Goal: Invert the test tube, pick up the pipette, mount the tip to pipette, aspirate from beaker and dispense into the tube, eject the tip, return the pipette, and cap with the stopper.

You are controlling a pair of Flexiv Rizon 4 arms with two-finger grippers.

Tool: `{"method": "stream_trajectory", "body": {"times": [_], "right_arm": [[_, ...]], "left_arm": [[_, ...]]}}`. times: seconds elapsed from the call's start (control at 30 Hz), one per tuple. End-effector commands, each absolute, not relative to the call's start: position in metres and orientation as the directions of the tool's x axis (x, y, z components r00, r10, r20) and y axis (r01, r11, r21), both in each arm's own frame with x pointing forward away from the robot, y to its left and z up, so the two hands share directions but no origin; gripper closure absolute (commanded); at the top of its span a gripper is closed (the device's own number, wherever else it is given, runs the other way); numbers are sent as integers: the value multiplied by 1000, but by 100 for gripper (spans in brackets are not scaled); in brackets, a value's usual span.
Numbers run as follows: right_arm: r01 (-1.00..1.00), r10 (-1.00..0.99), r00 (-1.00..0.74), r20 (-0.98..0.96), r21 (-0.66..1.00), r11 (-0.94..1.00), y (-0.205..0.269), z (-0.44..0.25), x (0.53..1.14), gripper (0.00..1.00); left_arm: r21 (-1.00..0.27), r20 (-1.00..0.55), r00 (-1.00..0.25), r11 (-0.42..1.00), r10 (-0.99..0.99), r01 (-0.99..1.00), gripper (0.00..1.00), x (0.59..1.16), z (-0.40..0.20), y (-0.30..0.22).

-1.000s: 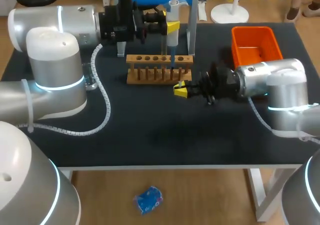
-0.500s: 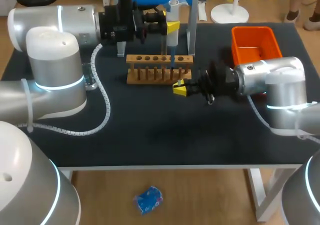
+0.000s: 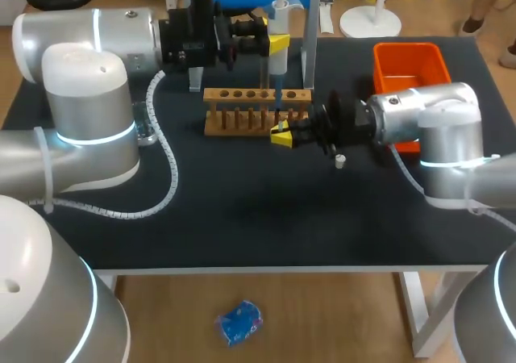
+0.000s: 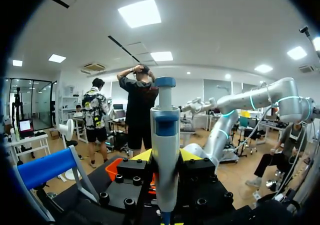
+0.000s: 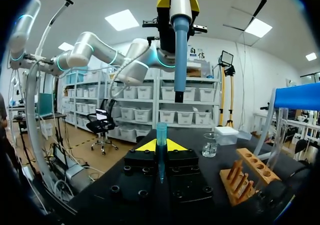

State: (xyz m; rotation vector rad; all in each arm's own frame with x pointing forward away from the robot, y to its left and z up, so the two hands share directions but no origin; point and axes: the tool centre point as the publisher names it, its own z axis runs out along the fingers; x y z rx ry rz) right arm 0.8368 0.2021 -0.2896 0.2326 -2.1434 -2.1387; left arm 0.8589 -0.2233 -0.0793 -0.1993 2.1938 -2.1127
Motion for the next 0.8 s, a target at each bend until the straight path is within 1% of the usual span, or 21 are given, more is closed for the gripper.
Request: {"method": "stream_trajectory", "body": {"times": [0.03, 0.8], "right_arm": [[-40, -190, -981, -39, 999, -2, 202, -287, 841, 100], [-71, -209, -975, -70, 997, -2, 206, -273, 846, 100]], "left_arm": [[-999, 25, -987, 31, -160, -30, 100, 858, -80, -224], [-999, 25, -987, 31, -160, -30, 100, 858, -80, -224]]}}
